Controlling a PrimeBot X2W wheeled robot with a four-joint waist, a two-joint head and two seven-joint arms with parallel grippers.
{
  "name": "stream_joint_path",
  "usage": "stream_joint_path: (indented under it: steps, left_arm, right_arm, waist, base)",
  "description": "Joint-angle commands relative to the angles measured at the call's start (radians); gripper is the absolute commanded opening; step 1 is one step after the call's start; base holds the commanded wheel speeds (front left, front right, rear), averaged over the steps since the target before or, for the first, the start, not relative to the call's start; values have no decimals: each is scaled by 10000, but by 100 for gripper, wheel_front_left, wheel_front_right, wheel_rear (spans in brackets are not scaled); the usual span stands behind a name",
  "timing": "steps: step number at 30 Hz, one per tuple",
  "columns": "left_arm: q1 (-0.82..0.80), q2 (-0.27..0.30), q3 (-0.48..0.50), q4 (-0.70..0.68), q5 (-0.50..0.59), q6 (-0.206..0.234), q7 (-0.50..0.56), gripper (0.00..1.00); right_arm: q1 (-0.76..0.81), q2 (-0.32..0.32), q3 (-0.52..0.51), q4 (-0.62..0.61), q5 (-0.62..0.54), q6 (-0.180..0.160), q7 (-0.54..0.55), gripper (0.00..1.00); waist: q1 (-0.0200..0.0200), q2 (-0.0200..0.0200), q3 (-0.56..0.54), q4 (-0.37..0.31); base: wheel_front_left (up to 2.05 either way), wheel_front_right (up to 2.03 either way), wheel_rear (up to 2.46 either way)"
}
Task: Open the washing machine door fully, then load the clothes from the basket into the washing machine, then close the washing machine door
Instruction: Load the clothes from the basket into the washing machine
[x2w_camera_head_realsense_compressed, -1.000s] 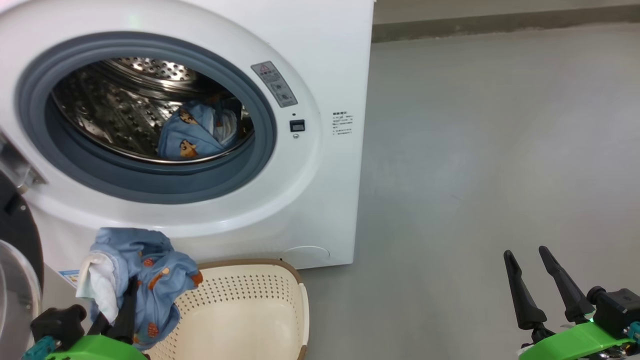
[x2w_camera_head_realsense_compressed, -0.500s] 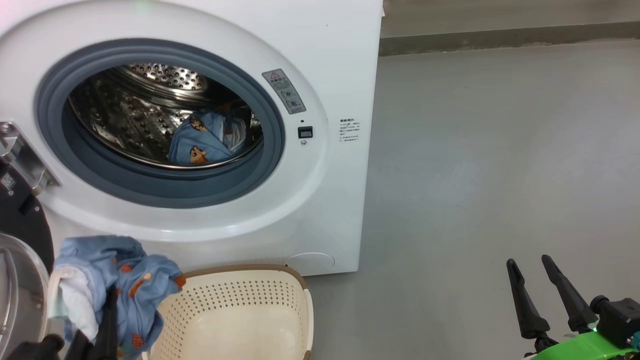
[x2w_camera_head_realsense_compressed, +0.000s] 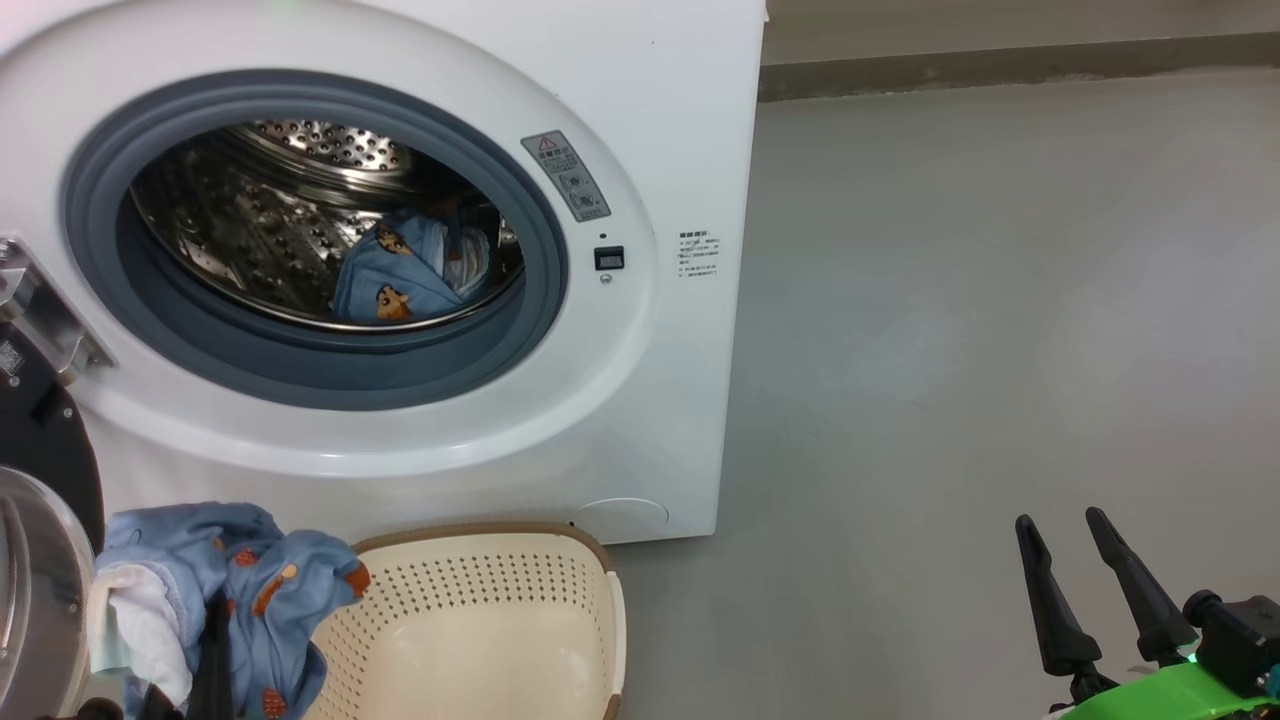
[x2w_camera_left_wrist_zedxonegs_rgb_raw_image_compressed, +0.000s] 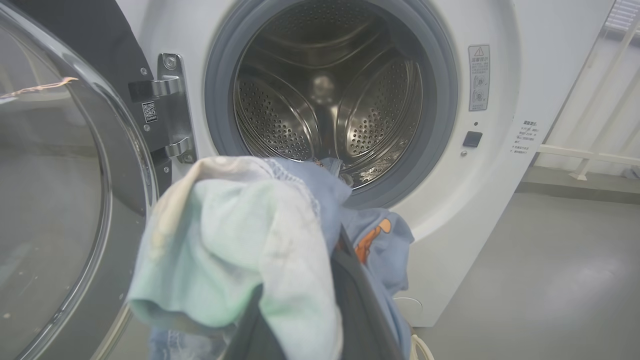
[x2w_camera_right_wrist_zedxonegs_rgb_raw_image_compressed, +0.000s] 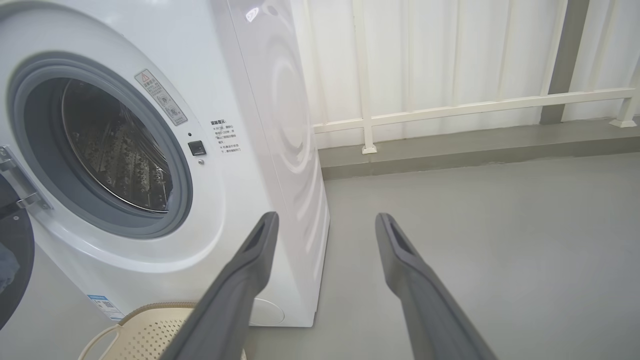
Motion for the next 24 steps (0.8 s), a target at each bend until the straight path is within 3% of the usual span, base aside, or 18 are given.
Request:
stream_joint_path:
  steps: [1, 11, 24]
  left_arm:
    - [-418, 175, 402, -177, -45, 1, -108, 0]
    - [-1549, 288, 232, 46, -224, -2, -109, 0]
    - [-4723, 723, 255, 961, -348, -3, -109, 0]
  right_arm:
    - [-58, -173, 121, -276, 27, 46, -82, 100]
    - [-557, -57, 132, -395, -9, 46, -82, 100]
    - [-1946, 170, 127, -548, -118, 46, -82, 100]
  waist:
    - [0, -1, 56, -30]
    - [0, -1, 1090, -210]
    - [0, -1, 3140, -553]
  base:
    - [0, 0, 0]
    - [0, 0, 0]
    - [0, 0, 0]
